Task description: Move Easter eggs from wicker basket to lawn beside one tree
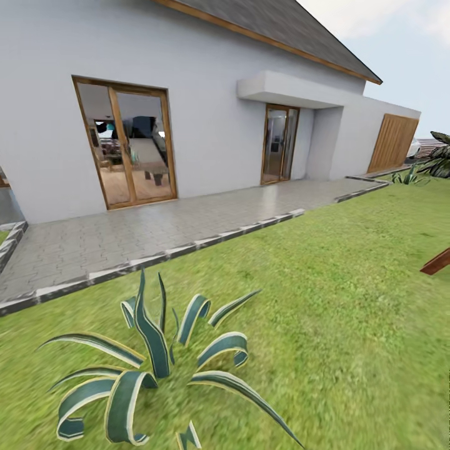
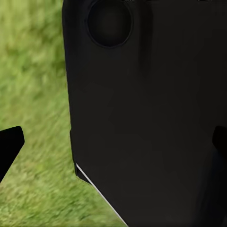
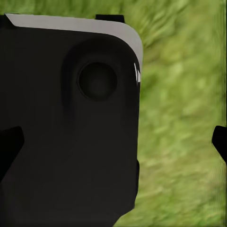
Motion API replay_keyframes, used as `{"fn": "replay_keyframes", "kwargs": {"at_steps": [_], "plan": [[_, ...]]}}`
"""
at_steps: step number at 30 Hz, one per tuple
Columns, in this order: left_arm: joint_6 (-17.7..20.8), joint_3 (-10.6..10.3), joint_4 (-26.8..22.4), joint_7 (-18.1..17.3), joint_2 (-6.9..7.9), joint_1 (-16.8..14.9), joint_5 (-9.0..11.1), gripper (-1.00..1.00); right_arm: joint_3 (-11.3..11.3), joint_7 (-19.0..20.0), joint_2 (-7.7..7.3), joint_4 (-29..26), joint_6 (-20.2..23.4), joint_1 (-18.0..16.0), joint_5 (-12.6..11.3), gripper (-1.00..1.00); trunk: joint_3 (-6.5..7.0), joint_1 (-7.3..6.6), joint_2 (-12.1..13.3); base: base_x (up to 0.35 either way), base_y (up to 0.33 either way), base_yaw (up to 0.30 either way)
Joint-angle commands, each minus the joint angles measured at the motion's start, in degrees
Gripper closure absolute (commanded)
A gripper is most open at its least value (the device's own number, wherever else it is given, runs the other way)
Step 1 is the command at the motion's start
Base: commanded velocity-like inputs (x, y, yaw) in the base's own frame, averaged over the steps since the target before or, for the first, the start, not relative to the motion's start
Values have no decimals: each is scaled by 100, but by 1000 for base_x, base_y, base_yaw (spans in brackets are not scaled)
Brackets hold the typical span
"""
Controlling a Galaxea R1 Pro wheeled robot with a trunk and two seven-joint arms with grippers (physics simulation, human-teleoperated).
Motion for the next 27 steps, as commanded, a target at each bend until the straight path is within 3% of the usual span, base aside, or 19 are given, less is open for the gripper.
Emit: {"fn": "replay_keyframes", "kwargs": {"at_steps": [1,15,27], "plan": [[2,2,-13,-1,1,4,1,-100,1,-4,1,4,-2,-4,4,-100,-4,2,-2,169,-274,0],[1,-2,-9,-1,-1,4,1,-100,1,-4,1,7,-2,-4,4,-100,-4,2,-2,166,-271,26],[-7,-24,-9,-1,1,4,-37,-100,1,-4,1,7,-2,-4,4,-100,-4,2,-2,32,-57,94]]}}
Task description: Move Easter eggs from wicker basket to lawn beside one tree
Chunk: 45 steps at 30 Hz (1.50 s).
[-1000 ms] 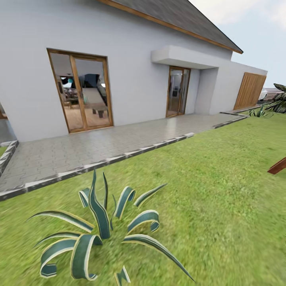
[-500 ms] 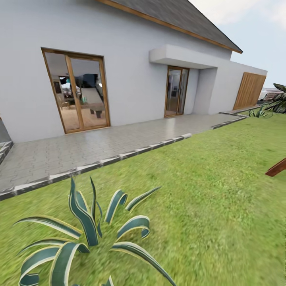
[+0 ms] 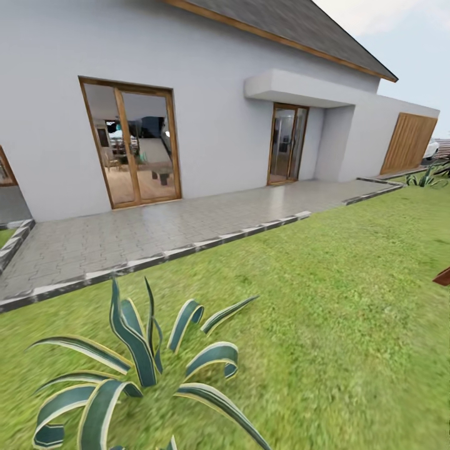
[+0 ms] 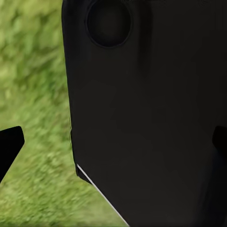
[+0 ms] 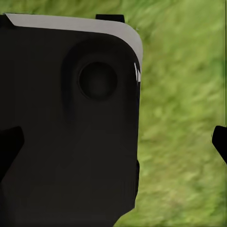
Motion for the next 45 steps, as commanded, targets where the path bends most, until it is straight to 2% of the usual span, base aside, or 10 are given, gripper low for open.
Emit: {"fn": "replay_keyframes", "kwargs": {"at_steps": [1,21,45], "plan": [[1,3,-12,-1,-2,4,1,-100,1,-4,-1,2,-2,-4,3,-100,-4,0,-2,1,-212,4],[1,3,-12,-1,1,4,8,-100,-4,-4,-3,4,-2,-4,3,-100,-4,0,-2,0,-298,0],[8,16,-12,-1,1,4,22,-100,1,6,-13,6,3,-4,8,-100,-4,0,-2,23,-43,2]]}}
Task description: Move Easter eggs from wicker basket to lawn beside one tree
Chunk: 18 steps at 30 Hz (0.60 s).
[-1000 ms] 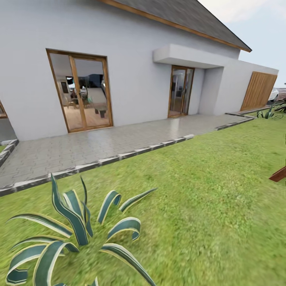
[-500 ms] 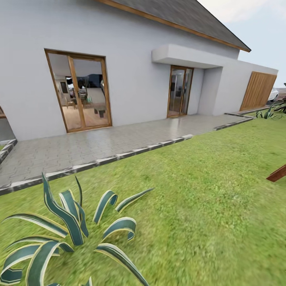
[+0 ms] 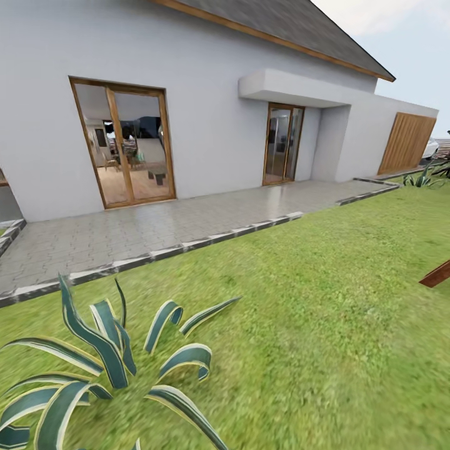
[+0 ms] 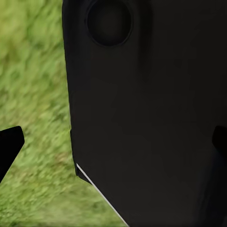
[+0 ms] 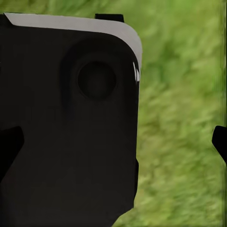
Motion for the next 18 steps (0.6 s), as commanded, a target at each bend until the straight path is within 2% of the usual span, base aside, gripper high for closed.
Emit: {"fn": "replay_keyframes", "kwargs": {"at_steps": [1,5,14,18], "plan": [[2,1,-12,-1,1,4,5,-100,1,-7,2,5,-1,-4,4,-100,-4,2,-2,187,-228,61],[3,2,-12,-1,1,4,11,-100,1,-12,14,6,-5,-4,6,-100,-4,2,-2,199,-235,147],[3,2,-12,-1,1,4,13,-100,1,-14,13,5,-2,-4,8,-100,-4,2,-2,227,-219,235],[3,4,-12,-1,1,4,13,-100,1,-14,13,3,2,-4,8,-100,-4,2,-2,232,-241,54]]}}
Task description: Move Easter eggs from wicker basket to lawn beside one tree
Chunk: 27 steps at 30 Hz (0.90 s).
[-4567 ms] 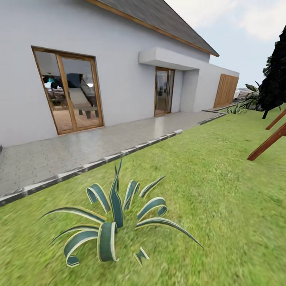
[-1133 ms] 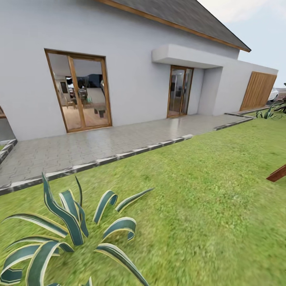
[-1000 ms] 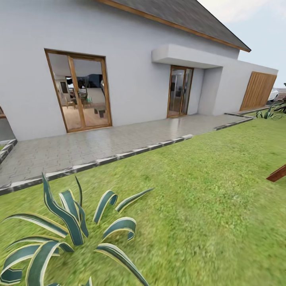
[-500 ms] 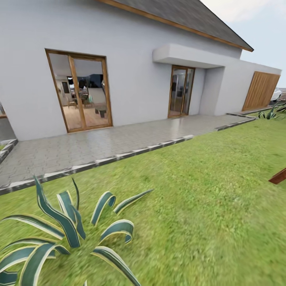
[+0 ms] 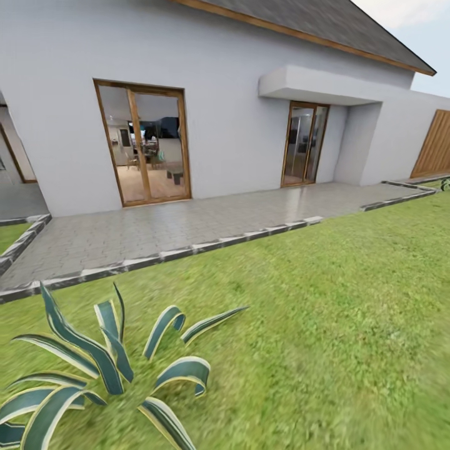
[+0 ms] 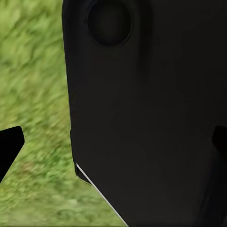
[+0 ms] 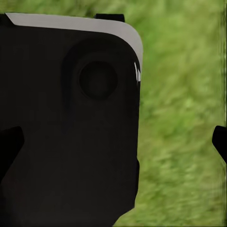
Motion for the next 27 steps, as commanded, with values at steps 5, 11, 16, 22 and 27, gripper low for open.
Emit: {"fn": "replay_keyframes", "kwargs": {"at_steps": [5,11,16,22,27], "plan": [[2,-1,-12,-1,1,4,1,-100,1,-4,0,5,0,-4,4,-100,-4,2,-2,227,-251,8],[2,5,-12,-1,1,4,1,-100,1,-4,0,6,0,-4,4,-100,-4,2,-2,224,-255,1],[1,7,-12,-1,1,4,1,-100,1,-4,0,6,-7,-4,4,-100,-4,2,-2,210,-266,4],[1,7,-12,-1,1,4,-5,-100,1,-4,0,5,-9,-4,4,-100,-4,2,-2,199,-268,177],[-6,-32,-12,-1,1,4,-31,-100,1,-4,0,7,-8,-4,4,-100,-4,2,-2,52,-83,55]]}}
